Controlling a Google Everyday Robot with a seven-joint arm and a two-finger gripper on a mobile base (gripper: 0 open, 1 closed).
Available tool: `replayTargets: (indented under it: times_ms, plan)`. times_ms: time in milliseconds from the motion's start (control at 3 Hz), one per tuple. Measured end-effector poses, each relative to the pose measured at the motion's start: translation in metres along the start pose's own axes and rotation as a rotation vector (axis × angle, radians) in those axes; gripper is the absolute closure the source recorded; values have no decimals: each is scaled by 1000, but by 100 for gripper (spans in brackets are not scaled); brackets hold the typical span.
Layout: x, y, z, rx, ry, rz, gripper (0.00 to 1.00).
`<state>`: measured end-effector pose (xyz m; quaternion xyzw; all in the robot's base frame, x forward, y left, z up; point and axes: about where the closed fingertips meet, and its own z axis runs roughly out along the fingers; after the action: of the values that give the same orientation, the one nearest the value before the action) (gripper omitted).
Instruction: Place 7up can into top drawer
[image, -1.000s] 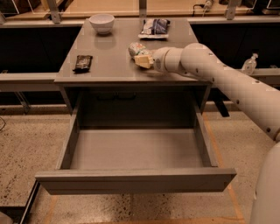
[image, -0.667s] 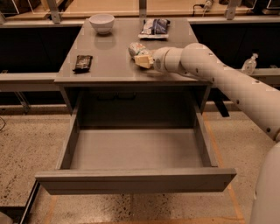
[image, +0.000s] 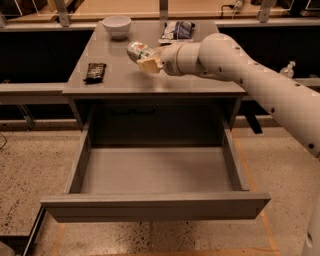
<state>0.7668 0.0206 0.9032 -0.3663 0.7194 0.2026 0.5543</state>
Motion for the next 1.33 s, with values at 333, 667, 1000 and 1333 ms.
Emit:
replayTargets:
  times_ms: [333, 667, 1000, 1333]
  plan:
    - [-6, 19, -5, -93, 15, -9, 100]
    - [1, 43, -23, -207, 63, -5, 100]
    - [11, 74, -53, -311, 163, -36, 100]
    - [22, 97, -105, -393, 291, -70, 100]
